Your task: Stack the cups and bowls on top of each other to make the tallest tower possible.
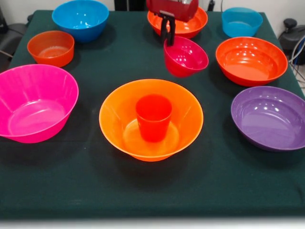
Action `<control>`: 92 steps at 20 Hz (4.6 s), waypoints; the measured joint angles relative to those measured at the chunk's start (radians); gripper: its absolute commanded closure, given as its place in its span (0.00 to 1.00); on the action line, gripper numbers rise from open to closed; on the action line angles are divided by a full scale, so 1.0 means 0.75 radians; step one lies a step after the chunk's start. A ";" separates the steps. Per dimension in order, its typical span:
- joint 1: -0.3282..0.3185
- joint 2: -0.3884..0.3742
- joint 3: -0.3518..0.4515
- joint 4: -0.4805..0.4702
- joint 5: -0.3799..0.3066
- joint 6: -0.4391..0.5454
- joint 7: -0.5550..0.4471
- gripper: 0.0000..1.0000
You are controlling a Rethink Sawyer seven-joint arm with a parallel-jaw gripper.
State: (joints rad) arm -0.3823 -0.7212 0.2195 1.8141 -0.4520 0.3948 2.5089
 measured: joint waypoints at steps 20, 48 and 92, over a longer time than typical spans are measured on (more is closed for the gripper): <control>-0.170 -0.095 0.165 0.045 0.004 0.138 0.000 1.00; -0.319 -0.145 0.344 -0.047 0.003 0.249 0.000 1.00; -0.390 -0.015 0.464 -0.202 -0.137 0.440 -0.075 1.00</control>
State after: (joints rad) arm -0.6751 -0.7326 0.5672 1.6629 -0.5545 0.7247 2.4524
